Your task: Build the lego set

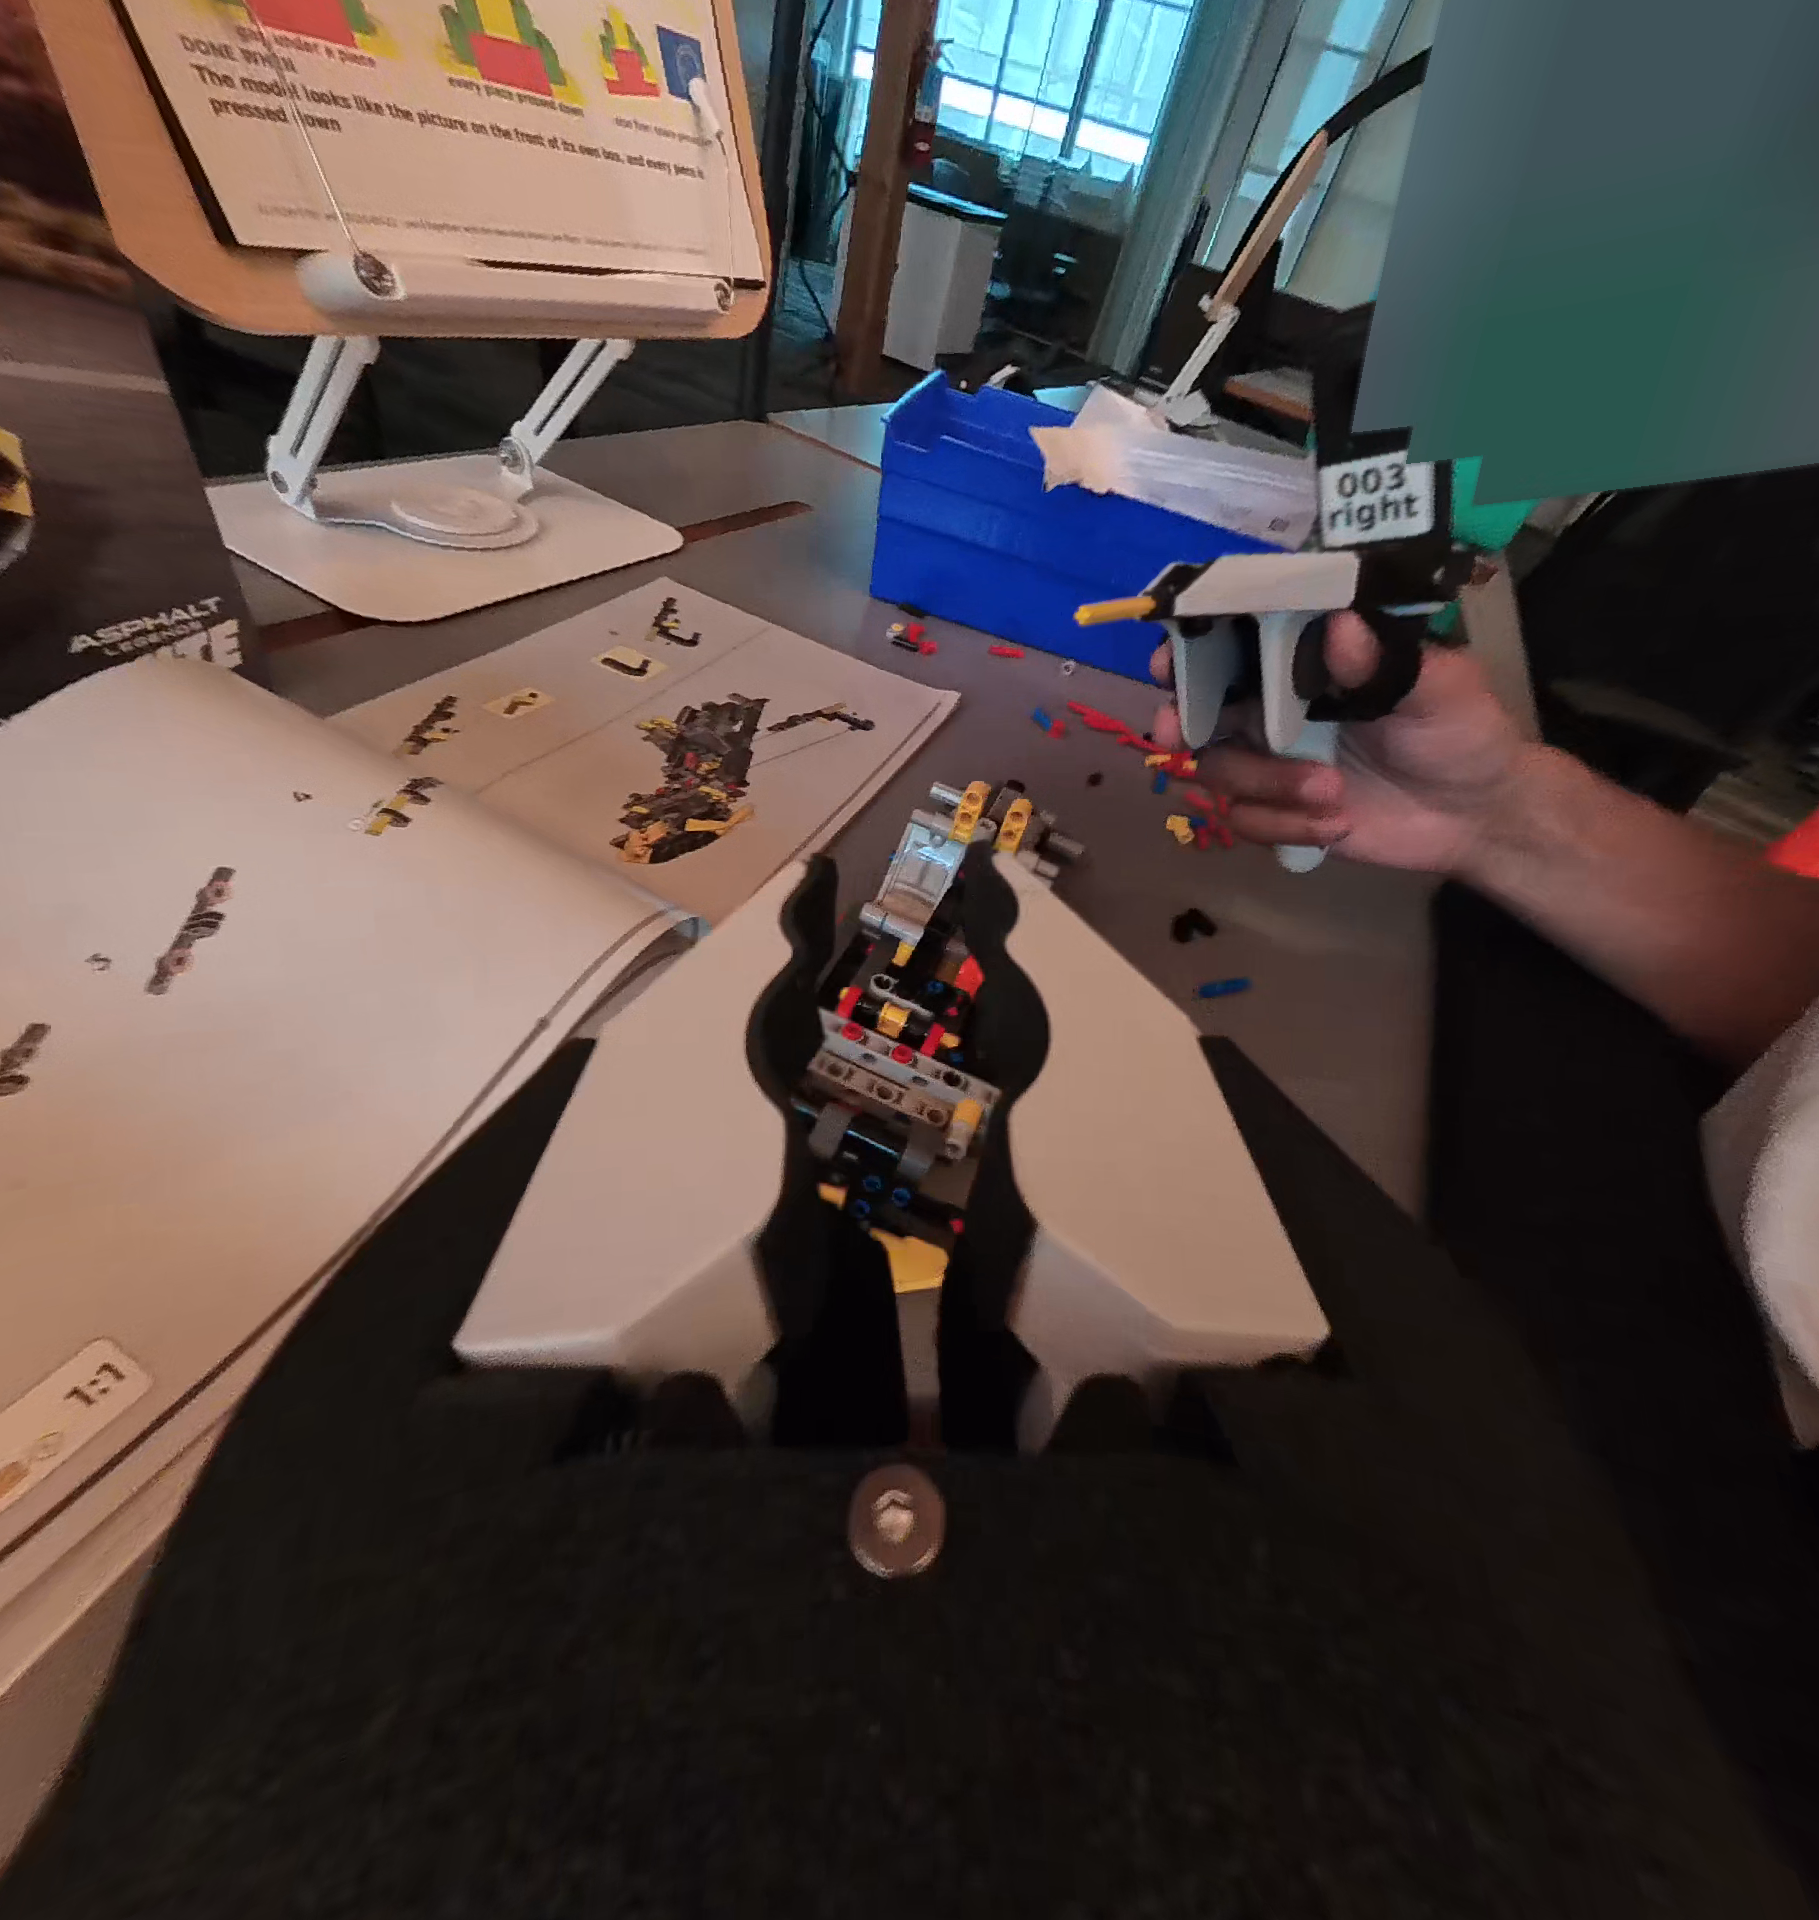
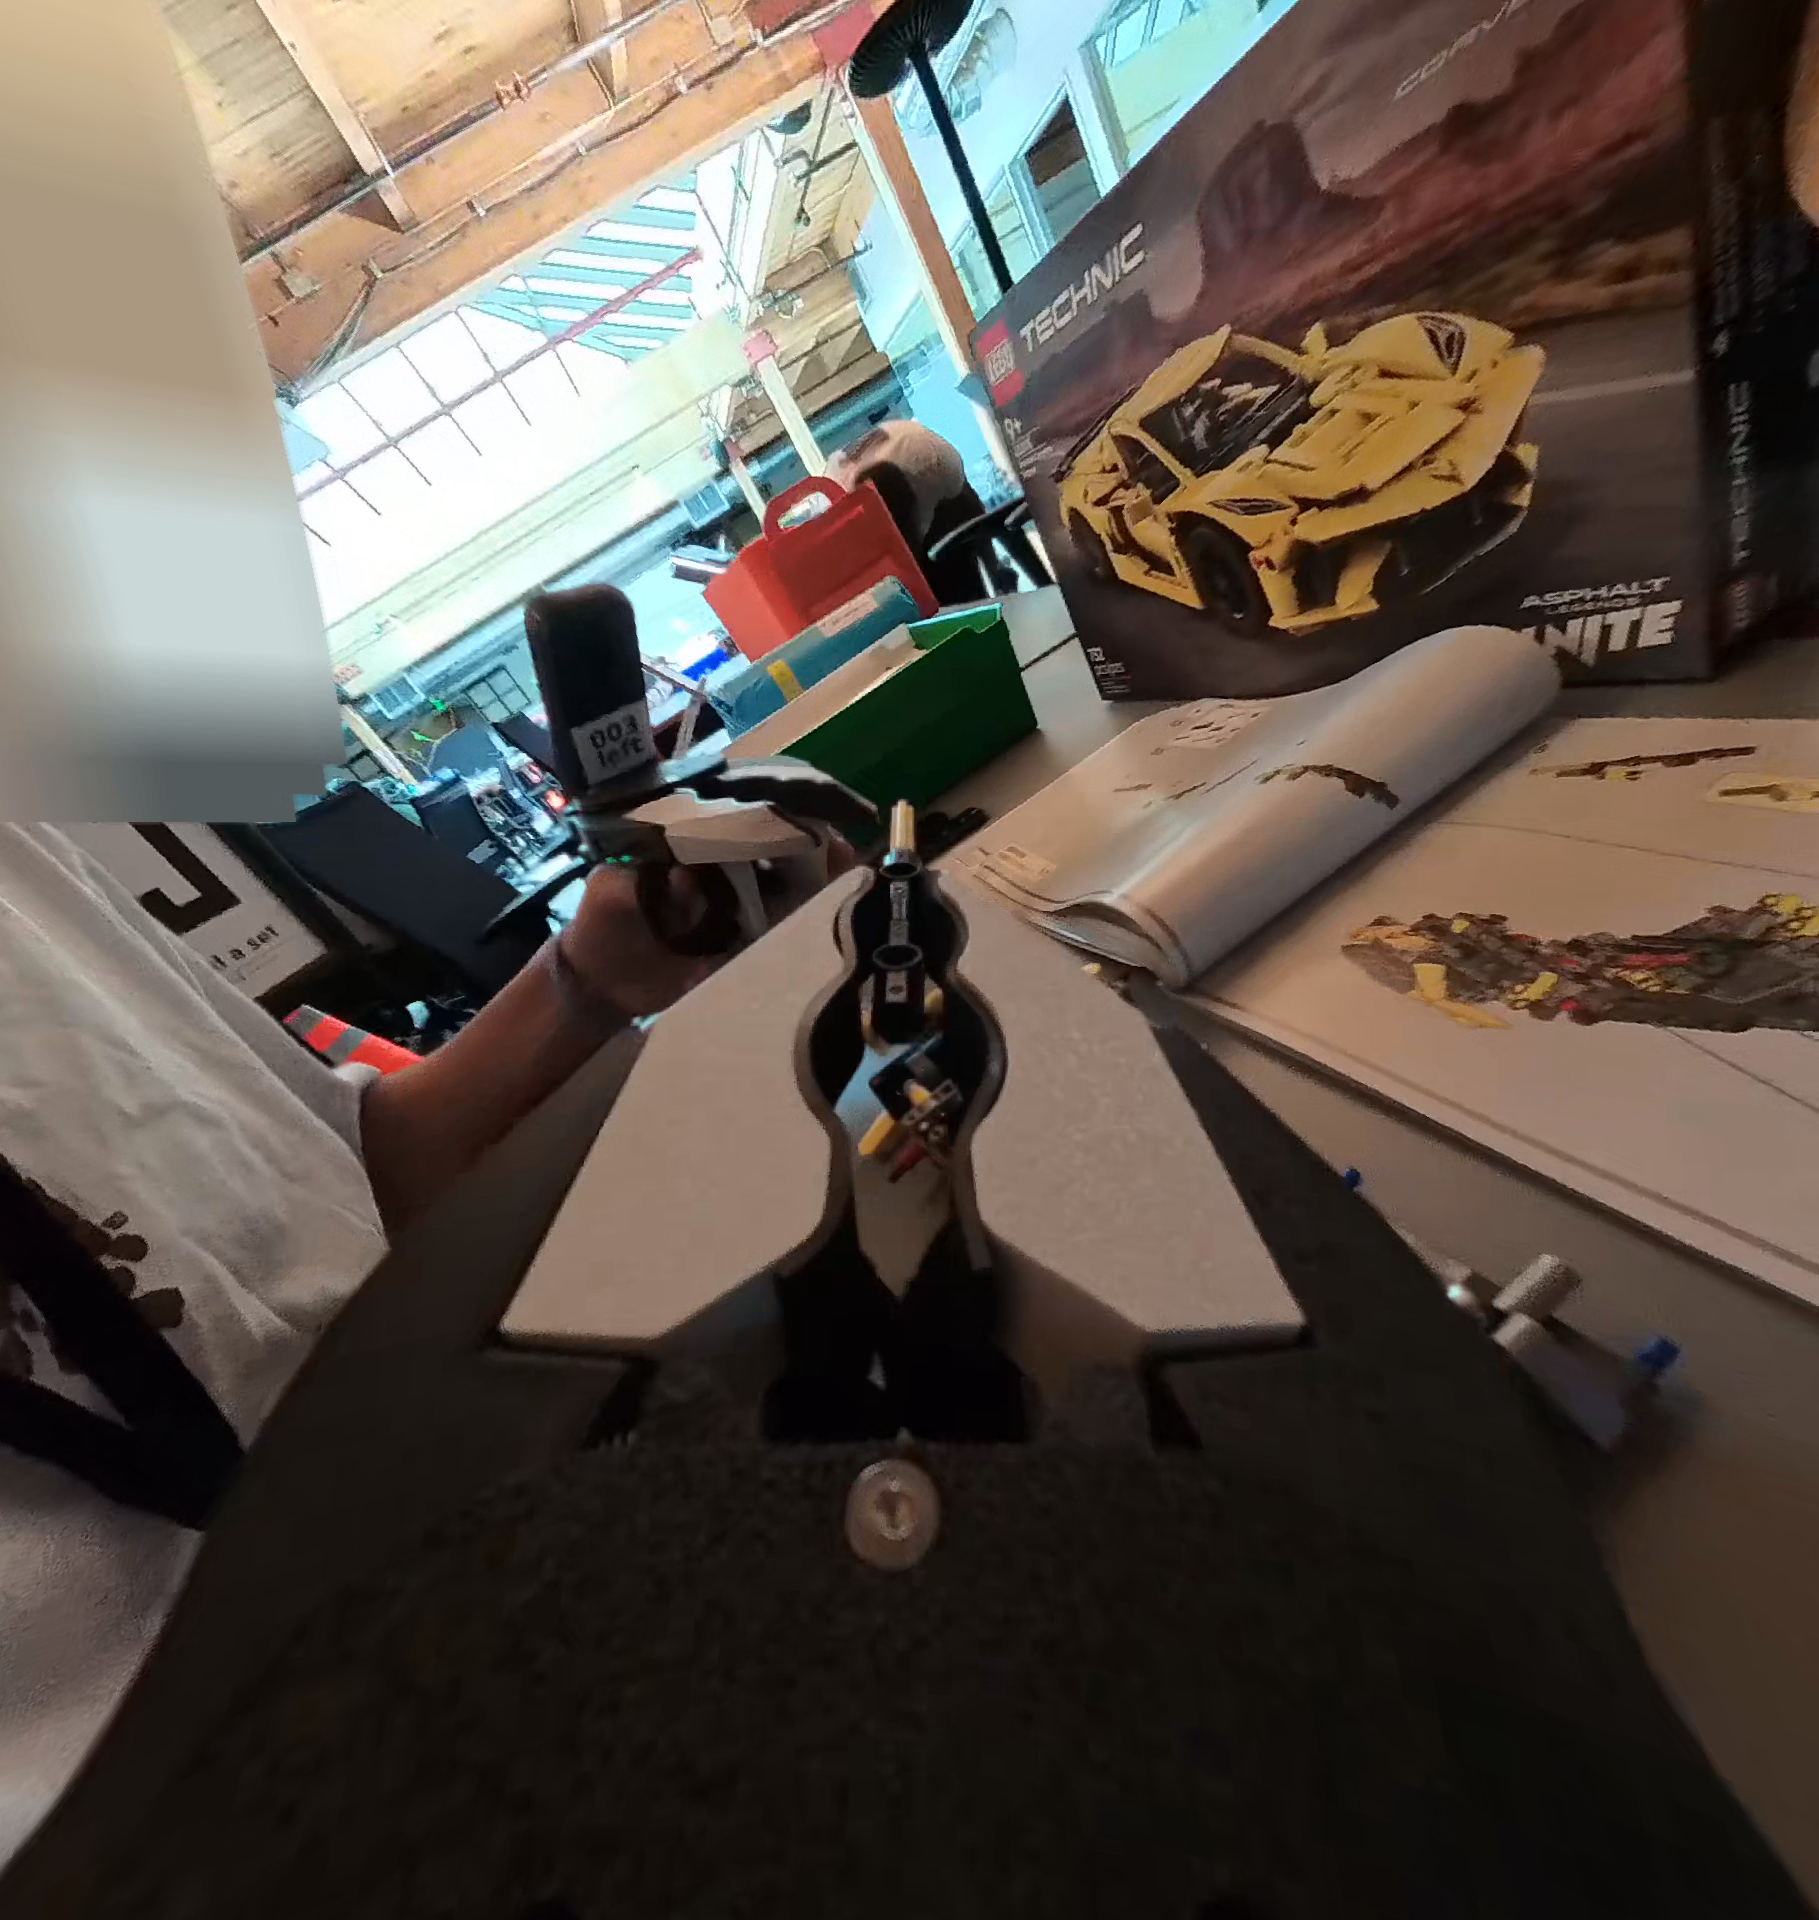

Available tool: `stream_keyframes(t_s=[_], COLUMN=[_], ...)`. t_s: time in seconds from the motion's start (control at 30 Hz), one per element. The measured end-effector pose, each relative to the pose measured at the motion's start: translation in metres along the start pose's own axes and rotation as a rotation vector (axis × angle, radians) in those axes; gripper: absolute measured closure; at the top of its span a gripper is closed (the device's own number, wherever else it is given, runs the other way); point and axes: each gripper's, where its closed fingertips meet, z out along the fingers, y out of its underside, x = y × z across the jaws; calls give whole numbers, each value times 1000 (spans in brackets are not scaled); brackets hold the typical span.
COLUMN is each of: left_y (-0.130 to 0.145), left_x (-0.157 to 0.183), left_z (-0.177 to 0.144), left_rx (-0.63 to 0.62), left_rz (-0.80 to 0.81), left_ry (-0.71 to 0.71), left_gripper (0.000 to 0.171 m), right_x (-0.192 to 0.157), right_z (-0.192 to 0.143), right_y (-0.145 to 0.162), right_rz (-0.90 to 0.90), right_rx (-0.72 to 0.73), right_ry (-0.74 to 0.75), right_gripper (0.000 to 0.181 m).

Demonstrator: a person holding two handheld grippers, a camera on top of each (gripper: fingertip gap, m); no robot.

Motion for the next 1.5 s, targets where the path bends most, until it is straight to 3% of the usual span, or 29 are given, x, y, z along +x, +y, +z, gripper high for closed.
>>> stream_keyframes(t_s=[0.2,0.33,0.47,0.67,0.77,0.9,1.0,1.23,1.43,1.5], left_y=[14,43,76,97,97,103,107,116,117,97], left_x=[22,57,79,109,114,117,127,115,118,116], left_z=[10,23,38,92,120,145,157,162,164,165], left_rx=[-64,-254,-464,-580,-624,-713,-752,-815,-794,-678], left_rz=[77,88,141,170,251,354,370,381,409,376], left_ry=[64,154,90,53,45,56,121,103,171,194], left_gripper=[152,146,150,148,148,152,155,162,167,167], right_x=[5,1,6,15,9,7,4,-1,1,0], right_z=[-12,-29,-59,-112,-122,-127,-129,-129,-128,-125], right_y=[11,11,25,19,9,11,10,8,9,12], right_rz=[-106,-85,-129,-162,-189,-194,-188,-161,-136,-135], right_rx=[-40,-21,-45,56,127,118,137,167,165,146], right_ry=[107,142,271,470,473,464,445,396,378,359], right_gripper=[176,176,176,176,176,176,176,176,176,176])
